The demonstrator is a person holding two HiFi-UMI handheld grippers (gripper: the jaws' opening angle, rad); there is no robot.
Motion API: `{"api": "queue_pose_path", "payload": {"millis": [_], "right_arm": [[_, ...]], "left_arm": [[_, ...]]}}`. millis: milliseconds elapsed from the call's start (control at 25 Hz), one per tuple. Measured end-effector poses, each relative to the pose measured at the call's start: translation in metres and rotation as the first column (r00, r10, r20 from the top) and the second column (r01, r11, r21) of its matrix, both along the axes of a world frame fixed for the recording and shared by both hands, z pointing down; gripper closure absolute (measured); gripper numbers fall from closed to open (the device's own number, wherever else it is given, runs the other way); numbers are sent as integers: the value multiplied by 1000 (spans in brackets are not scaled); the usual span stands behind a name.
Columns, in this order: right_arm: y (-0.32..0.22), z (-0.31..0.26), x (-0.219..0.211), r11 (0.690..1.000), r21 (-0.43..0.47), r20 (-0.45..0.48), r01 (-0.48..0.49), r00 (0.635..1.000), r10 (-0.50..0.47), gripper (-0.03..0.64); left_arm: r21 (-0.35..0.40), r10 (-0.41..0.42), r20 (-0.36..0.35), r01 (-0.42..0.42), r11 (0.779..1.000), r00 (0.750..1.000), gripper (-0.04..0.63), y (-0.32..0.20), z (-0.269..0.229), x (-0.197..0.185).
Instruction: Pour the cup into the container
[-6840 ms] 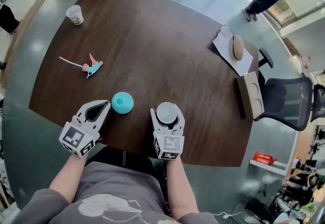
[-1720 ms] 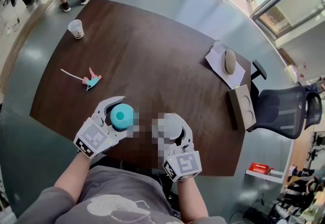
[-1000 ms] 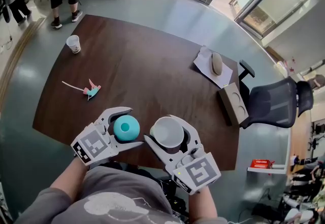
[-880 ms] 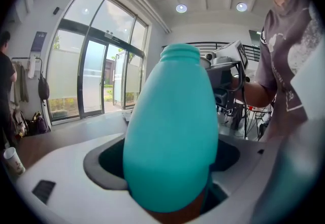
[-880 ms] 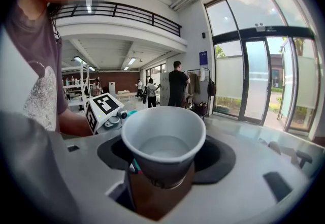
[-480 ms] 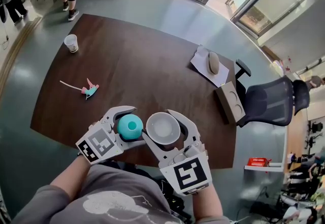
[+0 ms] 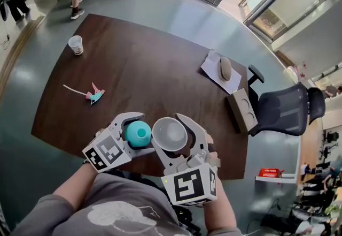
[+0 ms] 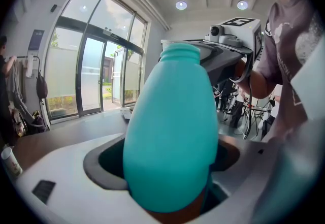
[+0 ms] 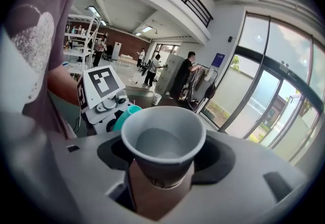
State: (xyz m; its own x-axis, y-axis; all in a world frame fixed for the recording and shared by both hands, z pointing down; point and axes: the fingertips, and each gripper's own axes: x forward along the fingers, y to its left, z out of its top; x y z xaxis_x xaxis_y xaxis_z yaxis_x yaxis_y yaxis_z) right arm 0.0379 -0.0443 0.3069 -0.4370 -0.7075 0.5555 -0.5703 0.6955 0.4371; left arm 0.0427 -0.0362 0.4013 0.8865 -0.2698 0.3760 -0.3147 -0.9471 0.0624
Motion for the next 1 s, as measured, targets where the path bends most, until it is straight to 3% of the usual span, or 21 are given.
{"api": "queue_pose_path", "payload": {"millis": [440, 1000], "right_arm": [[-6, 0, 2, 998, 56, -170, 0, 985, 9, 322], [-8, 6, 1, 996, 89, -322, 28, 947, 2, 322]], "left_arm": [[-4, 7, 2, -7, 1000, 1000, 164, -1, 4, 6], [-26, 24, 9, -24, 999, 1000, 164, 3, 8, 10]]}}
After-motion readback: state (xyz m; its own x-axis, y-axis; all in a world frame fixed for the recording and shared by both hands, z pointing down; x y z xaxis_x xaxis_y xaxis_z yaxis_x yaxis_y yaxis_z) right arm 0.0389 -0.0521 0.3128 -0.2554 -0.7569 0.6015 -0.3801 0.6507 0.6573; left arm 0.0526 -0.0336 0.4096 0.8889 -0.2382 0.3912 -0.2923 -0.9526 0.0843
